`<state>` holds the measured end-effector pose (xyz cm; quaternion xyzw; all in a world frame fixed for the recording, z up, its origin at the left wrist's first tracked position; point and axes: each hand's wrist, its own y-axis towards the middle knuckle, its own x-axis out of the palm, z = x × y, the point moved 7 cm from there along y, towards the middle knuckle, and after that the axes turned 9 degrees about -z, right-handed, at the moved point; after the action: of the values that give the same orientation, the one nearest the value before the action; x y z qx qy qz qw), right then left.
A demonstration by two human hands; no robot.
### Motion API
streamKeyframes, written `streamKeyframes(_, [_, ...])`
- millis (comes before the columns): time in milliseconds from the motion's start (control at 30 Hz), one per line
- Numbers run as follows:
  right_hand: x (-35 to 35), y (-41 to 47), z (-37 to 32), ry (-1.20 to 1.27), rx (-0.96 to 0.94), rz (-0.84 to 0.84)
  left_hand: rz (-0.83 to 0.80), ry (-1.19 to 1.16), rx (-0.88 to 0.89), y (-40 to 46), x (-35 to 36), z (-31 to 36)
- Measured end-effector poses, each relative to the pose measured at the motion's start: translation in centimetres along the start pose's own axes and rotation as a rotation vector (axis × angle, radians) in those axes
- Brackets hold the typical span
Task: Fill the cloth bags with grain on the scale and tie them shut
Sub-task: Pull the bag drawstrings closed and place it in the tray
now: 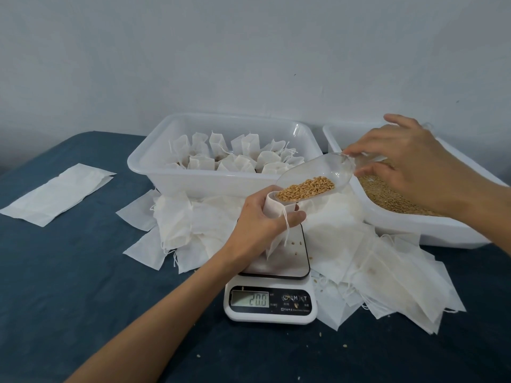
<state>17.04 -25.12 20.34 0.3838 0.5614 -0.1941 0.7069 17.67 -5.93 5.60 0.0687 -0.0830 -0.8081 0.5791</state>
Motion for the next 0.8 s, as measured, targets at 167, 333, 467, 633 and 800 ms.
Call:
streamKeyframes(167, [-0.16, -0.06, -0.29, -0.045, -0.025, 0.018, -0.004, 0.001, 0.01, 0.03, -0.04, -0.02])
streamKeyframes(333, [-0.2, -0.05, -0.54, -0.091, -0.049, 0.042, 0.0, 0.006, 0.005, 0.09, -0.08, -0.18])
streamKeyframes(467, [-0.37, -0.06, -0.75, -0.129, -0.075, 0.075, 0.003, 0.012, 0.004, 0.13, -0.12, -0.21])
streamKeyframes(633, [-0.5, 0.0, -0.86, -0.137, -0.094, 0.088, 0.003, 0.008, 0.01, 0.08, -0.08, -0.13])
streamKeyframes(800, [-0.2, -0.07, -0.54, -0.135, -0.084, 0.08, 0.003, 0.003, 0.011, 0.07, -0.12, -0.11])
